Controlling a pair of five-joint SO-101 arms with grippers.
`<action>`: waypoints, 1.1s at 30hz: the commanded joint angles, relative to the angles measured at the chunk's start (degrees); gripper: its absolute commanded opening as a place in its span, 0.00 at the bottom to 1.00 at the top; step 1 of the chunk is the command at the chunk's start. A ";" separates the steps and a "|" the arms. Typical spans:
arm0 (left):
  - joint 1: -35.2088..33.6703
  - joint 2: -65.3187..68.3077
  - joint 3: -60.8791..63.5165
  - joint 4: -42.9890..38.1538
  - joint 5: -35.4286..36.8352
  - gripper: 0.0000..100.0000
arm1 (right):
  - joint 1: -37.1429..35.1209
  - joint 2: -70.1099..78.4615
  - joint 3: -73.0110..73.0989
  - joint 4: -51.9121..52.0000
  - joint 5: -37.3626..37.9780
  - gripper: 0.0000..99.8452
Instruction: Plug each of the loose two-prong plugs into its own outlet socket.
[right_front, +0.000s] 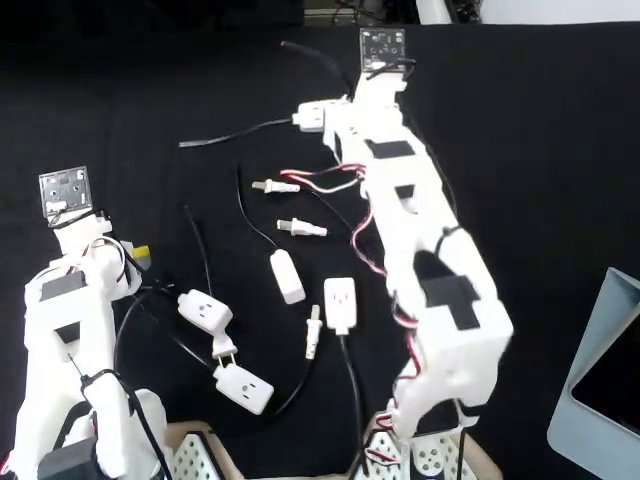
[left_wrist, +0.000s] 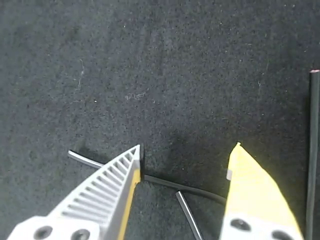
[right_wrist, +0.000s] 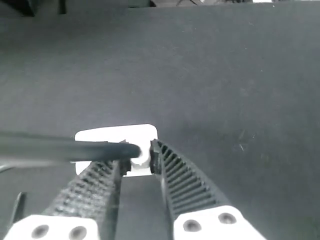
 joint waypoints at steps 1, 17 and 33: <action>-0.13 -0.62 -0.40 -1.05 0.18 0.28 | 0.79 2.95 -7.96 0.00 -0.88 0.02; -0.13 -0.62 -0.31 -1.05 0.18 0.28 | 0.62 -5.85 -14.46 30.42 -0.88 0.16; -0.13 -0.62 -0.31 -1.05 0.18 0.28 | -13.45 -3.56 -12.26 50.64 -36.40 0.16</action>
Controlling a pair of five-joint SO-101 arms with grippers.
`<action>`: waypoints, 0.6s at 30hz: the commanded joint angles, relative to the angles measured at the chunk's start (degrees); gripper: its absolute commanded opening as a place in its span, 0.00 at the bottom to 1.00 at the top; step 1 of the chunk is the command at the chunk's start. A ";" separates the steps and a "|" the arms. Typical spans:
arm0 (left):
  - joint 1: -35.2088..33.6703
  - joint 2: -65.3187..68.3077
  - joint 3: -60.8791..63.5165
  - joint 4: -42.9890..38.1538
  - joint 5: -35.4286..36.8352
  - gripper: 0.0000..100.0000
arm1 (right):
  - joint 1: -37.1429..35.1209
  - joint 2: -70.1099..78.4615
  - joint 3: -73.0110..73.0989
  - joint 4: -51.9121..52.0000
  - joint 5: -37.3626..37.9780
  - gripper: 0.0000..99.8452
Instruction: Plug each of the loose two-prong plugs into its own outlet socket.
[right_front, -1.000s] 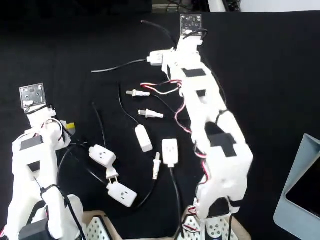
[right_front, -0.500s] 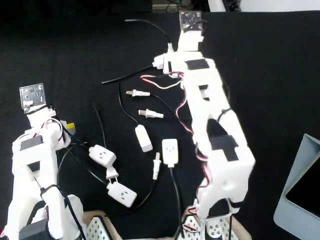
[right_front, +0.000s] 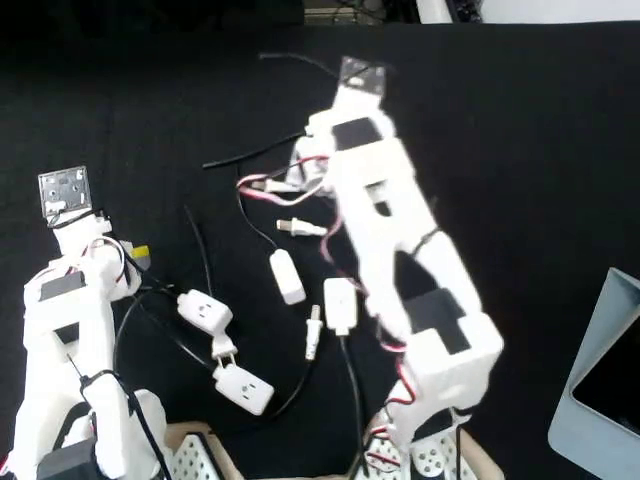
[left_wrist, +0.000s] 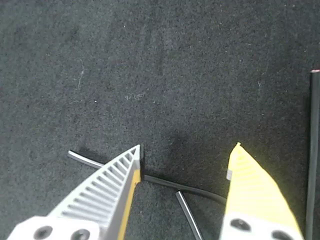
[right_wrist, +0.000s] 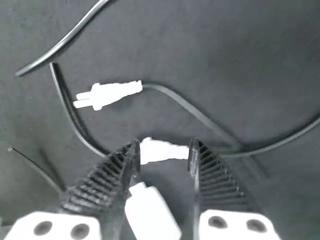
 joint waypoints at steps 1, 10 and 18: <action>-0.13 -0.62 -0.31 -1.05 0.18 0.28 | -2.20 2.95 -1.71 -1.93 -8.97 0.16; -0.13 -0.70 0.22 -1.14 0.09 0.28 | 0.79 12.00 -2.07 -9.14 -20.84 0.16; -0.13 -0.70 0.31 -1.14 0.09 0.28 | 0.70 12.00 -9.63 2.37 -21.71 0.16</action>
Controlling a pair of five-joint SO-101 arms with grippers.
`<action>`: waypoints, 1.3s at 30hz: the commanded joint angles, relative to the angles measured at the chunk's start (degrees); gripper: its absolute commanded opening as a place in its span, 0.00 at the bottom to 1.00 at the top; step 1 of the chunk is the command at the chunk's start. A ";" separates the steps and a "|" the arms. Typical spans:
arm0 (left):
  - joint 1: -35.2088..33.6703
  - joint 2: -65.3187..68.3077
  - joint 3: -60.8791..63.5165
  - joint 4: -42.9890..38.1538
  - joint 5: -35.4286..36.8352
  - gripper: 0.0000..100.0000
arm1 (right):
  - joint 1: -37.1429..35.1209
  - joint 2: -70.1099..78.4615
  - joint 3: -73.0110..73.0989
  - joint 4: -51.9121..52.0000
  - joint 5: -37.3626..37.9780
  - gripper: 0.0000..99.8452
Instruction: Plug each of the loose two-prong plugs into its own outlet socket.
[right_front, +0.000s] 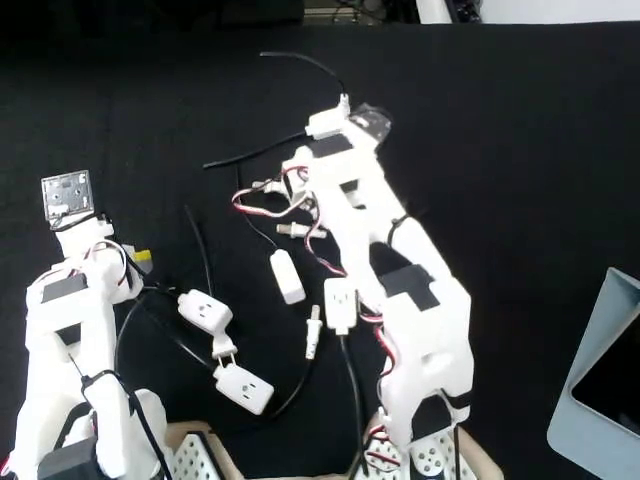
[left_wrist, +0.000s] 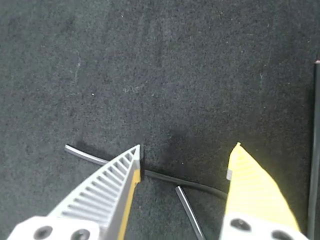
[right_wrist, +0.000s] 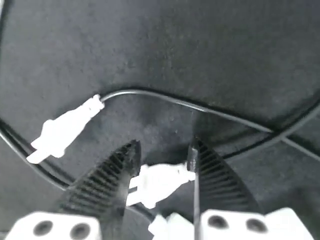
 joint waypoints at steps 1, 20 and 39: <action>-0.13 -0.70 -0.75 -1.14 0.09 0.28 | 0.44 -0.66 -7.69 6.68 -0.79 0.16; -0.13 -0.70 -0.75 -1.14 0.09 0.28 | -1.41 13.85 -13.93 10.64 -3.25 0.16; -0.13 -0.62 -0.75 -1.14 0.09 0.28 | -0.97 17.80 -21.67 18.20 -2.55 0.01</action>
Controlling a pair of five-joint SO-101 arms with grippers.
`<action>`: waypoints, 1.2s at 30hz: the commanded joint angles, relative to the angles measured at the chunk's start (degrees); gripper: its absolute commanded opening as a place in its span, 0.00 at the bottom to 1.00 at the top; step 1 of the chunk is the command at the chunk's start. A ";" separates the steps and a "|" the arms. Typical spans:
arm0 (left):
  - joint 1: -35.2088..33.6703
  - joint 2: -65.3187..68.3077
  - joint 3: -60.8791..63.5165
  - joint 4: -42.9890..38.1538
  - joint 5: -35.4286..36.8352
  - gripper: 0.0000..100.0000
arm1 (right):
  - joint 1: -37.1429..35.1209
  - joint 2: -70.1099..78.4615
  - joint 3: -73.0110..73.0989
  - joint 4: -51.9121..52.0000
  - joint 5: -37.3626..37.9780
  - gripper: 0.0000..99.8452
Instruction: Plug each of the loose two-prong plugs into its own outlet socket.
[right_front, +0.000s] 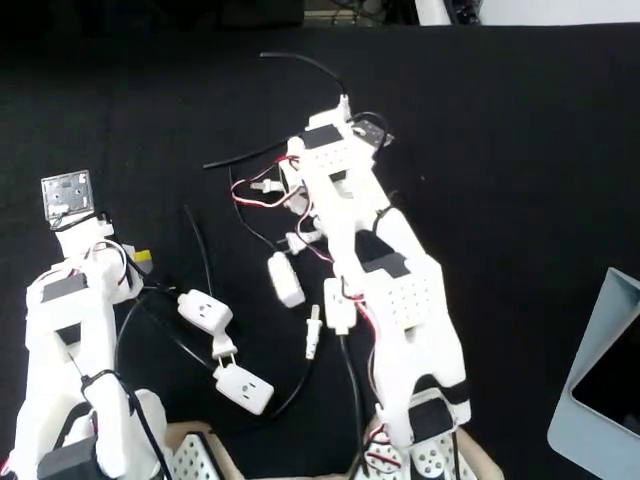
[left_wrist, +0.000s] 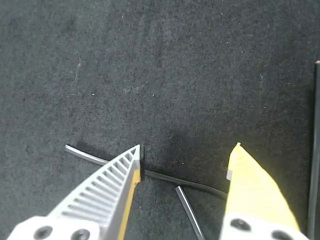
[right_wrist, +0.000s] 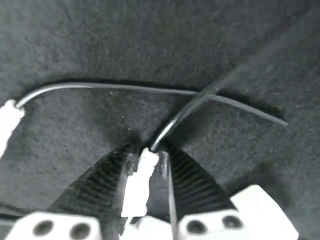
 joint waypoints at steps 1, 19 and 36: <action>-0.13 -0.62 -0.75 -1.14 0.09 0.28 | -0.62 -0.66 -4.44 2.64 0.44 0.01; -0.13 -0.62 -0.75 -1.14 0.09 0.28 | 5.19 -20.79 -5.58 14.42 38.68 0.01; -0.13 -0.62 -0.75 -1.14 0.09 0.28 | 11.52 -28.88 24.31 4.57 83.16 0.02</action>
